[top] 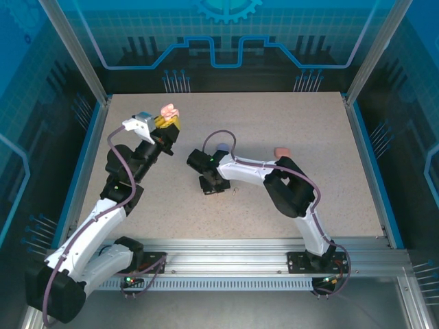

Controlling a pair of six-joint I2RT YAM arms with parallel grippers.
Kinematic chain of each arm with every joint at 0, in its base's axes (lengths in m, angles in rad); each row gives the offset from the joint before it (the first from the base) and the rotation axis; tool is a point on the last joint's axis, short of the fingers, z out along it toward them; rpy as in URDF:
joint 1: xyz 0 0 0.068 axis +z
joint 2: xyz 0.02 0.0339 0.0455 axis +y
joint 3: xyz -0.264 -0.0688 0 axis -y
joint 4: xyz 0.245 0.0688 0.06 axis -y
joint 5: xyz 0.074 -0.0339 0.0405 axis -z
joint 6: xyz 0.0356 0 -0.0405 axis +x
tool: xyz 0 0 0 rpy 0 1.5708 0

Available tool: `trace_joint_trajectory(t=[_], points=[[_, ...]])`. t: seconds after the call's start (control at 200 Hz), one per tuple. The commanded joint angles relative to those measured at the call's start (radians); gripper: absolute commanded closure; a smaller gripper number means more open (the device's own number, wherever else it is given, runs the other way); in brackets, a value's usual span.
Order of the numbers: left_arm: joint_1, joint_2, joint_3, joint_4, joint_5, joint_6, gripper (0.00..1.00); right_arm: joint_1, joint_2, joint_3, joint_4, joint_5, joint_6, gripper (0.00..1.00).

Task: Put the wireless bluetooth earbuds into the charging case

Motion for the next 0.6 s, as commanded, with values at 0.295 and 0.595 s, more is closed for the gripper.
trace_joint_trajectory(t=[0.295,0.595], points=[[-0.005,-0.006,0.036,0.016,0.037,0.007,1.00,-0.013,-0.143,-0.051,0.010,0.061,-0.004,0.82],[-0.020,-0.007,0.028,0.065,0.122,0.006,1.00,-0.057,-0.348,-0.068,0.002,0.111,-0.056,0.83]])
